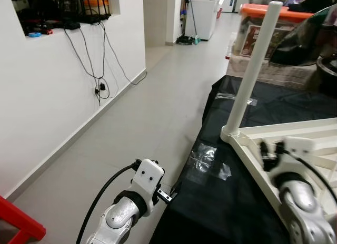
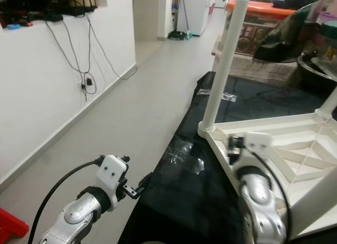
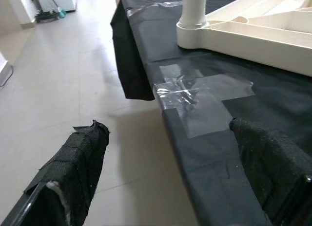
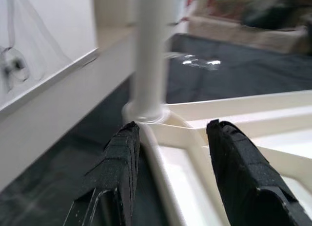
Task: Building children table
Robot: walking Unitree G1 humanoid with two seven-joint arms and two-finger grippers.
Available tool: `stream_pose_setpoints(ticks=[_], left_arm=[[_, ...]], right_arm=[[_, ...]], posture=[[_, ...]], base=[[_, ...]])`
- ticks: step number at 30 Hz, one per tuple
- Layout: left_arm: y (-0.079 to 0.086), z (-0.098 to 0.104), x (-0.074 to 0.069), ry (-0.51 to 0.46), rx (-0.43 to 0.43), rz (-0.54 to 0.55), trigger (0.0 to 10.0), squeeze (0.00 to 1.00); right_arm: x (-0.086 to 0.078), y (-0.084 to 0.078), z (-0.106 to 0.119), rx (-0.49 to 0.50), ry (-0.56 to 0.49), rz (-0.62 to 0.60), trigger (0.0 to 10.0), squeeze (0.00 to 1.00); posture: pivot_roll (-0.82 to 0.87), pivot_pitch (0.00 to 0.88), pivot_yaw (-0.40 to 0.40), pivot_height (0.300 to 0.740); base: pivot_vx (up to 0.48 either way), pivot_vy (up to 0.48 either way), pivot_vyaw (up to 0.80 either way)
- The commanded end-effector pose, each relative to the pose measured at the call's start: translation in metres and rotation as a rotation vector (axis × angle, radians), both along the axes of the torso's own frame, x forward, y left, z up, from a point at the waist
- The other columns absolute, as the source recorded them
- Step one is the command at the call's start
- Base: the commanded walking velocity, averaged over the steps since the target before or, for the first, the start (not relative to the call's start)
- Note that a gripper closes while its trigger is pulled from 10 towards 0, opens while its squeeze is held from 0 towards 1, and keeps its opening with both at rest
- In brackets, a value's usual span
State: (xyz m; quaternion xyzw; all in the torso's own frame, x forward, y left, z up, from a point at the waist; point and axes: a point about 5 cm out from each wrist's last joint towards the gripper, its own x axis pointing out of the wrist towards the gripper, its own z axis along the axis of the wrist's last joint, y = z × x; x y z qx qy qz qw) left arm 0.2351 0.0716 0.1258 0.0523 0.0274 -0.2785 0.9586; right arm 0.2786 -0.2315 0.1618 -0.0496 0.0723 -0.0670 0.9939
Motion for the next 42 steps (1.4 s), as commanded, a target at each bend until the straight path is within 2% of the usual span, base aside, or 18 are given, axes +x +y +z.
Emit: stream_pose_setpoints(ticks=[1, 4, 5, 6, 7, 10, 11, 12, 13, 14, 26, 28, 29, 30, 31, 37, 39, 42], left_arm=[[-0.002, 0.002, -0.001, 0.009, -0.007, -0.008, 10.0, 0.00], [-0.002, 0.002, -0.002, 0.010, -0.009, -0.012, 10.0, 0.00], [-0.003, 0.003, -0.003, 0.010, -0.011, -0.017, 10.0, 0.00], [-0.003, 0.003, -0.003, 0.010, -0.011, -0.017, 10.0, 0.00], [-0.004, 0.003, -0.004, 0.010, -0.011, -0.021, 10.0, 0.00], [-0.006, 0.003, -0.009, 0.027, -0.009, -0.026, 10.0, 0.00], [-0.006, 0.003, -0.009, 0.027, -0.009, -0.026, 10.0, 0.00], [-0.007, 0.003, -0.010, 0.032, -0.012, -0.026, 10.0, 0.00], [-0.007, 0.003, -0.010, 0.035, -0.014, -0.026, 10.0, 0.00], [-0.008, 0.002, -0.011, 0.037, -0.014, -0.027, 10.0, 0.00], [-0.008, 0.003, -0.012, 0.039, -0.014, -0.018, 10.0, 0.00], [-0.009, 0.003, -0.012, 0.041, -0.014, -0.017, 10.0, 0.00], [-0.009, 0.003, -0.012, 0.042, -0.015, -0.016, 10.0, 0.00], [-0.009, 0.003, -0.012, 0.042, -0.015, -0.016, 10.0, 0.00], [-0.009, 0.003, -0.012, 0.043, -0.016, -0.016, 10.0, 0.00], [-0.010, 0.003, -0.011, 0.042, -0.016, -0.014, 10.0, 0.00], [-0.010, 0.003, -0.010, 0.039, -0.015, -0.011, 10.0, 0.00], [-0.010, 0.003, -0.010, 0.037, -0.015, -0.009, 10.0, 0.00]], right_arm=[[0.013, -0.008, 0.002, -0.030, 0.080, 0.018, 10.0, 0.00], [0.018, -0.010, 0.002, -0.043, 0.108, 0.027, 10.0, 0.00], [0.022, -0.014, 0.002, -0.064, 0.141, 0.041, 10.0, 0.50], [0.022, -0.014, 0.002, -0.064, 0.141, 0.041, 10.0, 0.50], [0.025, -0.018, -0.001, -0.084, 0.199, 0.069, 10.0, 1.00], [0.026, -0.029, -0.016, -0.130, 0.372, 0.128, 10.0, 1.00], [0.026, -0.029, -0.016, -0.130, 0.372, 0.128, 10.0, 1.00], [0.025, -0.032, -0.021, -0.151, 0.420, 0.152, 10.0, 0.68], [0.025, -0.033, -0.023, -0.162, 0.459, 0.171, 10.0, 0.68], [0.025, -0.034, -0.024, -0.169, 0.486, 0.179, 10.0, 0.00], [0.026, -0.047, -0.044, -0.108, 0.668, 0.217, 10.0, 0.00], [0.025, -0.048, -0.045, -0.098, 0.696, 0.245, 9.2, 0.00], [0.024, -0.050, -0.045, -0.096, 0.732, 0.287, 4.4, 0.00], [0.024, -0.050, -0.045, -0.096, 0.732, 0.287, 4.4, 0.00], [0.023, -0.051, -0.045, -0.097, 0.762, 0.323, 0.0, 0.00], [0.024, -0.055, -0.041, -0.133, 0.813, 0.413, 0.0, 0.00], [0.026, -0.049, -0.033, -0.170, 0.814, 0.550, 0.0, 0.00], [0.026, -0.044, -0.028, -0.189, 0.819, 0.631, 0.0, 0.00]], posture=[[0.10, 0.000, -0.066, 0.740], [0.10, 0.000, -0.066, 0.740], [0.10, 0.000, -0.074, 0.740], [0.10, 0.000, -0.074, 0.740], [0.09, 0.000, -0.077, 0.740], [0.09, 0.000, -0.084, 0.740], [0.09, 0.000, -0.084, 0.740], [0.08, 0.000, -0.089, 0.740], [0.08, 0.000, -0.089, 0.740], [0.08, 0.000, -0.089, 0.740], [0.08, 0.000, -0.104, 0.740], [0.08, 0.000, -0.103, 0.740], [0.08, 0.000, -0.102, 0.740], [0.08, 0.000, -0.102, 0.740], [0.08, 0.000, -0.102, 0.740], [0.07, 0.000, -0.102, 0.740], [0.07, 0.000, -0.103, 0.740], [0.07, 0.000, -0.103, 0.740]], base=[[0.000, 0.000, 0.00], [0.000, 0.000, 0.00], [0.000, 0.000, 0.00], [0.000, 0.000, 0.00], [0.000, 0.000, 0.00], [0.000, 0.000, 0.00], [0.000, 0.000, 0.00], [0.000, 0.000, 0.00], [0.000, 0.000, 0.00], [0.000, 0.000, 0.00], [0.000, 0.000, 0.00], [0.000, 0.000, 0.00], [0.000, 0.000, 0.00], [0.000, 0.000, 0.00], [0.000, 0.000, 0.00], [0.000, 0.000, 0.00], [0.000, 0.000, 0.00], [0.000, 0.000, 0.00]])
